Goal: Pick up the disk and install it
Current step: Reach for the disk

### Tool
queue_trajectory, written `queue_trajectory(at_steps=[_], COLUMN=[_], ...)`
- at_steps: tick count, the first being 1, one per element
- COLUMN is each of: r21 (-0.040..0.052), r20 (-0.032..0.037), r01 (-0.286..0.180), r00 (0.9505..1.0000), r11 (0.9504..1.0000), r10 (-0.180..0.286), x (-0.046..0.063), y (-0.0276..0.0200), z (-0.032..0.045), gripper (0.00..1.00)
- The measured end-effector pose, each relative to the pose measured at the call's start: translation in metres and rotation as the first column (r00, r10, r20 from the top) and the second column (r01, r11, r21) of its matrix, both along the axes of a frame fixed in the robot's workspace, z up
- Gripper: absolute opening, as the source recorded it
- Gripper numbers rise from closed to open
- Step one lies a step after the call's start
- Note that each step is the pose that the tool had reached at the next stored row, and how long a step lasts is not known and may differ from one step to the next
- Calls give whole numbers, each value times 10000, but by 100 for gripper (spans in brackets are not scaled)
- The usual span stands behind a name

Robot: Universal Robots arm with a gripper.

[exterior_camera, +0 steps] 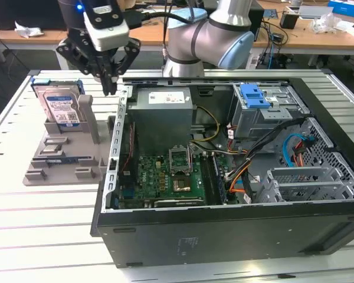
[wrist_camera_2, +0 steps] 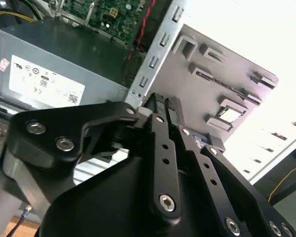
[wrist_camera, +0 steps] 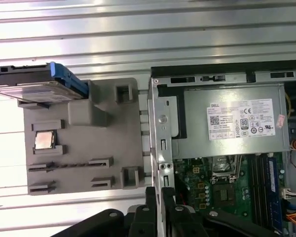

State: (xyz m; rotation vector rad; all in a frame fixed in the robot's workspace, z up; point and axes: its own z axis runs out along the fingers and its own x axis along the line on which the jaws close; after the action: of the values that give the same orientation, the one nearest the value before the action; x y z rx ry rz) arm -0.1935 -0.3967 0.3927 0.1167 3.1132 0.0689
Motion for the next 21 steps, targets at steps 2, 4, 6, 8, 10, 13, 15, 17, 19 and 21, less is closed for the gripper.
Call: queue_trajectory(at_steps=[2,4,6,8,10,13,15,17,19,21], r21=[-3,-8,-45,-98,-111,-111,-119,-120,-120,-120], r20=[1,1,1,1,2,-3,-25,-31,-31,-31], r01=[0,1,-1,0,-1,-5,-10,-66,-75,-91], r00=[10000,10000,10000,10000,10000,10000,10000,10000,10000,10000], r11=[10000,10000,10000,10000,9999,9999,9999,9999,9999,9999], r10=[0,-1,1,0,1,5,9,65,75,90], x=[-96,-195,-271,-356,-448,-639,-727,-843,-927,-1079], y=[5,7,8,9,14,56,75,92,107,154], z=[-3,-7,-13,-21,-31,-59,-72,-108,-127,-155], gripper=[11,11,11,11,11,11,11,11,11,11])
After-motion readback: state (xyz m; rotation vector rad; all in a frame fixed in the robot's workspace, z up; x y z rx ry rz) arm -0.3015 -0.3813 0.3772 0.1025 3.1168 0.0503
